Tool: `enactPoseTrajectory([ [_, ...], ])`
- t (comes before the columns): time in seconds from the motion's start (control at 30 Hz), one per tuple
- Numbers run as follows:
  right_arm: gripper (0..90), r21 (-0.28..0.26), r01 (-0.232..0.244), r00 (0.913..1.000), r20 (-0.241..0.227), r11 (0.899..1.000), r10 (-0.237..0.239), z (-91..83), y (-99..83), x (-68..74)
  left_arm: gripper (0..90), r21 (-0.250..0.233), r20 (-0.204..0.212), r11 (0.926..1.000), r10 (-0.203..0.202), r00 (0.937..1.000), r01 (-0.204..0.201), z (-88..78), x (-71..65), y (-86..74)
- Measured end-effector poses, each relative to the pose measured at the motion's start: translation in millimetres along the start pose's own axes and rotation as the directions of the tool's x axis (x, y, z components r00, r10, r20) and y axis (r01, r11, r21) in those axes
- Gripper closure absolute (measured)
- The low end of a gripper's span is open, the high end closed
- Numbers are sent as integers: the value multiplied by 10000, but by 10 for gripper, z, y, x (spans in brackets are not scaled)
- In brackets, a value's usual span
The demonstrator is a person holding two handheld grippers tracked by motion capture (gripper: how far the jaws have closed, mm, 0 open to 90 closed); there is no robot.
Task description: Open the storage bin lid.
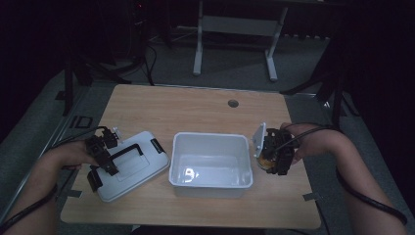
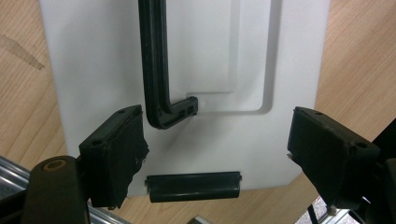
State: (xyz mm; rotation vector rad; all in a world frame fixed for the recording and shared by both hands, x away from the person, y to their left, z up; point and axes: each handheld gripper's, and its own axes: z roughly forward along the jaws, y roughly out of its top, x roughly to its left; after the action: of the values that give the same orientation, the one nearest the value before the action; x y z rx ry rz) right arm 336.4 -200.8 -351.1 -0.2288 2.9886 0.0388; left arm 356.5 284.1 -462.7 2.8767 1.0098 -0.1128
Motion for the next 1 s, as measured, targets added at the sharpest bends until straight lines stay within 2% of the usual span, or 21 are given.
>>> enactPoseTrajectory([
  [0.2,205,-89,64,9999,101,9999,-63,-66,157,-42,184,3,9,10000,-13,10000,13,3,-1,-21],
  [0.23,205,-126,127,9999,107,9998,-126,-75,226,-59,184,7,17,10000,-9,10000,9,8,-3,-22],
  [0.47,205,-342,313,9995,24,9989,-313,-74,432,-79,184,37,65,10000,74,10000,-74,19,-8,-11],
  [0.73,205,-342,733,9970,-217,9967,-741,131,644,-112,184,81,26,9999,79,10000,-79,25,-7,-11],
  [1.0,205,-277,726,9966,-359,9970,-735,359,729,-167,184,158,19,9998,83,10000,-83,43,-4,-28],
])
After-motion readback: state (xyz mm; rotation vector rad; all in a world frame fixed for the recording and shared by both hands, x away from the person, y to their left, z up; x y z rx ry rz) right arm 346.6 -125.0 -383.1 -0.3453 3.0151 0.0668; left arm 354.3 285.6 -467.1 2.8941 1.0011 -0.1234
